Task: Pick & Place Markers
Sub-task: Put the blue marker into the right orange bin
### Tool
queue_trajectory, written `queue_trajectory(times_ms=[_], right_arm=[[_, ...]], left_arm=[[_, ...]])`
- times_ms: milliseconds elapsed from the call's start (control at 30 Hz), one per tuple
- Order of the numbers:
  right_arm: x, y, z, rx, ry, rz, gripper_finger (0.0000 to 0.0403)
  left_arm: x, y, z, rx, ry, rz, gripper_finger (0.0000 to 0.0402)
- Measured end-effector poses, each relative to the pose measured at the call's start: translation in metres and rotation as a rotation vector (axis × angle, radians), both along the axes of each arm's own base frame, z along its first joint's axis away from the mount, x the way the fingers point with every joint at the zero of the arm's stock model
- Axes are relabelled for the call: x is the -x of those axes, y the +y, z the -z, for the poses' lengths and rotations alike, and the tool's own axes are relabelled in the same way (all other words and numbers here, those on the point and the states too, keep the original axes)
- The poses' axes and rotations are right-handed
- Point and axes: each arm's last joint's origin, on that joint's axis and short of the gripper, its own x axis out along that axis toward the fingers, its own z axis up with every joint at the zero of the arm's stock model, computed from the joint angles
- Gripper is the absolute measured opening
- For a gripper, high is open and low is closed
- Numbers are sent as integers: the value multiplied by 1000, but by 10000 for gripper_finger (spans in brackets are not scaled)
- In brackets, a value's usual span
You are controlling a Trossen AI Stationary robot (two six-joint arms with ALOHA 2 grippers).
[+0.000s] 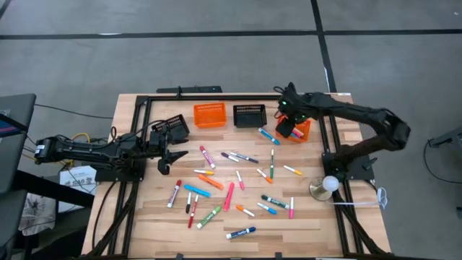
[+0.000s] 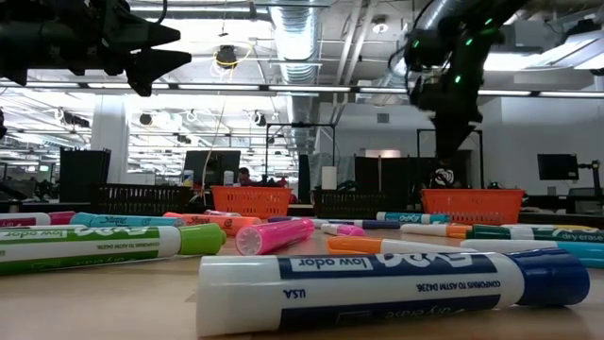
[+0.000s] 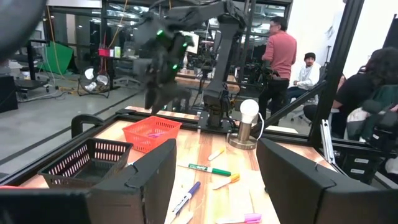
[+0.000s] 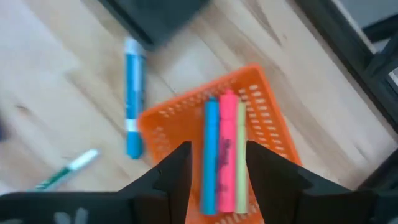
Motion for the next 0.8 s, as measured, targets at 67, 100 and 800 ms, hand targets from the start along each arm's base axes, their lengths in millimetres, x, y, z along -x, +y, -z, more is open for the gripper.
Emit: queue_trajectory(times_ms=[67,100,800], right_arm=[[6,13,-7,20,-62,-1,133],[9,20,-10,31,-100,-2,131],[66,123,0,65,-831,-73,128]], left_arm=[[0,0,0,0,0,0,222],[0,0,0,0,0,0,222],[-9,-3,6,112,39,32,222]])
